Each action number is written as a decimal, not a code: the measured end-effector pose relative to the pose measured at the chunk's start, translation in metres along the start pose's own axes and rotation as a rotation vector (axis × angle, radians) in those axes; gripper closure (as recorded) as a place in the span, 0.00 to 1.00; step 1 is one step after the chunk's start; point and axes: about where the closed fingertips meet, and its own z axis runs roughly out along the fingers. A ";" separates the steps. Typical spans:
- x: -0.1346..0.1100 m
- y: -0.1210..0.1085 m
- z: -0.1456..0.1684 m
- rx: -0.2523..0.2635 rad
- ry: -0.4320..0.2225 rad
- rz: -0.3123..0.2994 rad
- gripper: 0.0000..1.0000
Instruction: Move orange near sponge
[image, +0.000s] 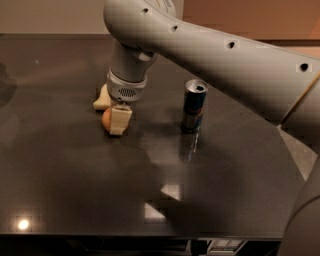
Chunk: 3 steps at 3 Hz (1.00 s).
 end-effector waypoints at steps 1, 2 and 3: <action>0.008 -0.011 0.001 0.020 -0.008 0.037 0.38; 0.014 -0.018 0.000 0.041 -0.025 0.067 0.14; 0.013 -0.017 0.001 0.039 -0.024 0.065 0.00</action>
Offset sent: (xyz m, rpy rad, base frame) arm 0.0301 -0.0185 0.0012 0.0629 -0.0260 -0.1174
